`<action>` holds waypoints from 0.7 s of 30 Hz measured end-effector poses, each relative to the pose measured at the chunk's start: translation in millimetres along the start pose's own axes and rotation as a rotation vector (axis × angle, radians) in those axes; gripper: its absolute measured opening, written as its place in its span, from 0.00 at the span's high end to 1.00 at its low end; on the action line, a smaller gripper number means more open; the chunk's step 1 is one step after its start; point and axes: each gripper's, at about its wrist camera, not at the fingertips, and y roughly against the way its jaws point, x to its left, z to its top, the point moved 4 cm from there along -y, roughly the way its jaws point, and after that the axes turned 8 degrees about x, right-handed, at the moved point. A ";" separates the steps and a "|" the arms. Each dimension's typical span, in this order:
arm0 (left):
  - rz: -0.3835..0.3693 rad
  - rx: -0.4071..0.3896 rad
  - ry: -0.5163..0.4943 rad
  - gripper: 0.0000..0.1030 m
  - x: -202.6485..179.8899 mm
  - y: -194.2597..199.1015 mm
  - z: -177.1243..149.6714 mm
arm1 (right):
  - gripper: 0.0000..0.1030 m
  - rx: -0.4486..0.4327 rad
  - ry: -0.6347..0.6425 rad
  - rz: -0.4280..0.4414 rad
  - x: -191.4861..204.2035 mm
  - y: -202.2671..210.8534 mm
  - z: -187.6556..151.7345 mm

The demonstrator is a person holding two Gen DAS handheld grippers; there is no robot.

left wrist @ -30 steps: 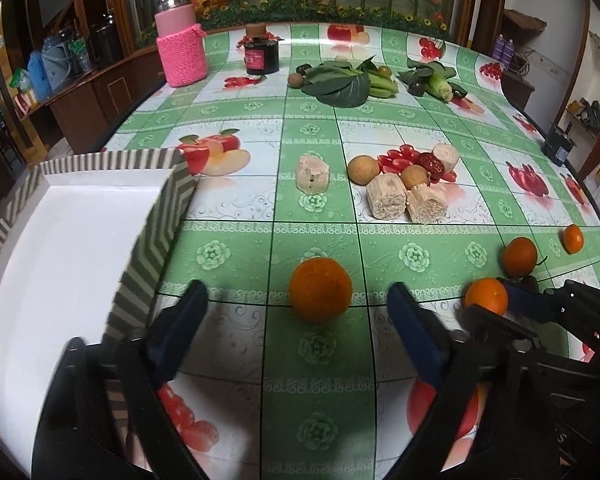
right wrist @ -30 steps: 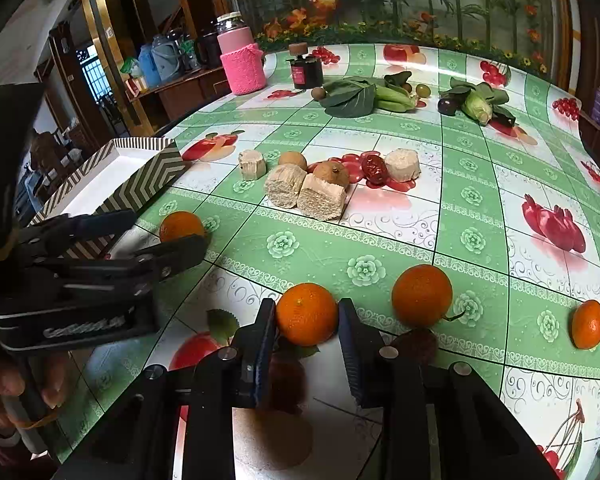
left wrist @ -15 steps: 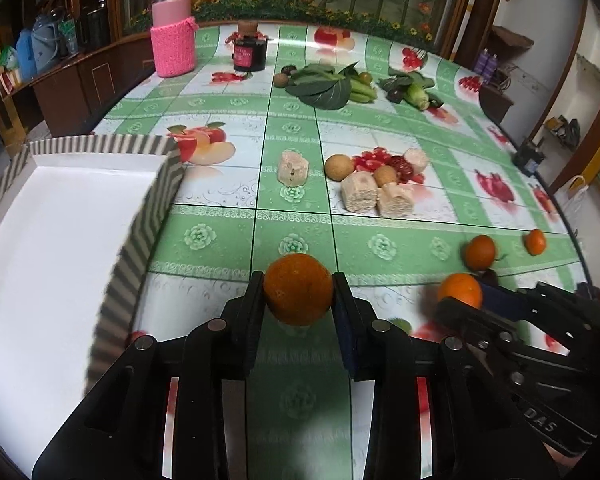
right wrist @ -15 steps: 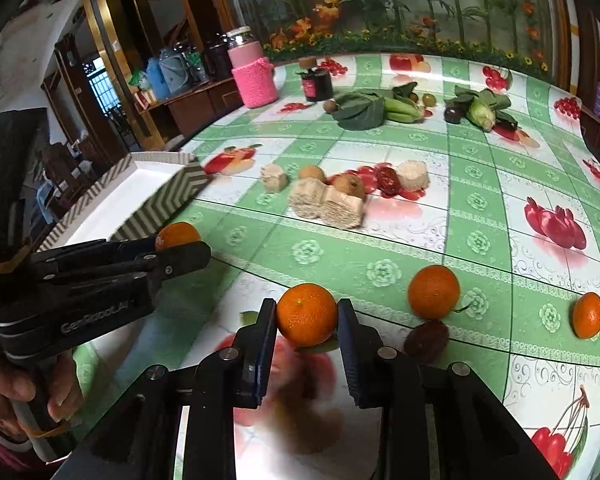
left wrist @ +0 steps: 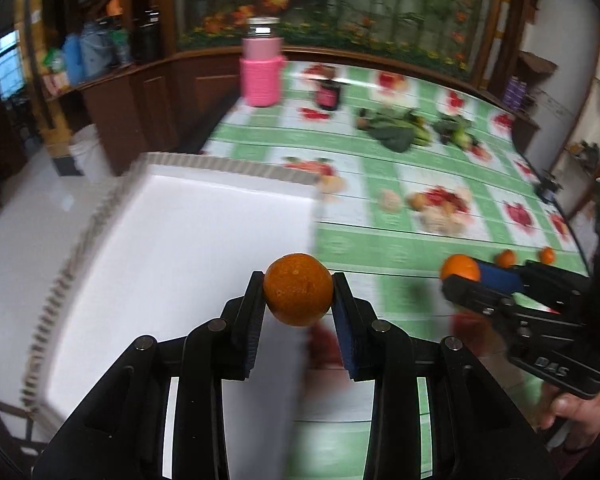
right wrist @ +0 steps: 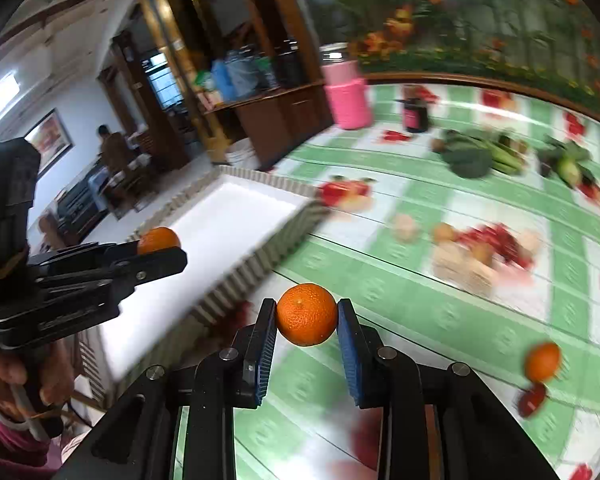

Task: Organize fruits
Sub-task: 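Carry both oranges over the white tray and open both tools to release them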

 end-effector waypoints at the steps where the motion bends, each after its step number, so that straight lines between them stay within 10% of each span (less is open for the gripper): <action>1: 0.012 0.002 0.021 0.69 11.8 -1.2 1.1 | 0.72 0.006 0.017 0.011 7.6 -5.3 4.9; 21: 0.094 0.151 0.188 0.69 114.7 -57.2 -0.9 | 0.72 0.183 0.250 0.013 90.2 -124.1 53.2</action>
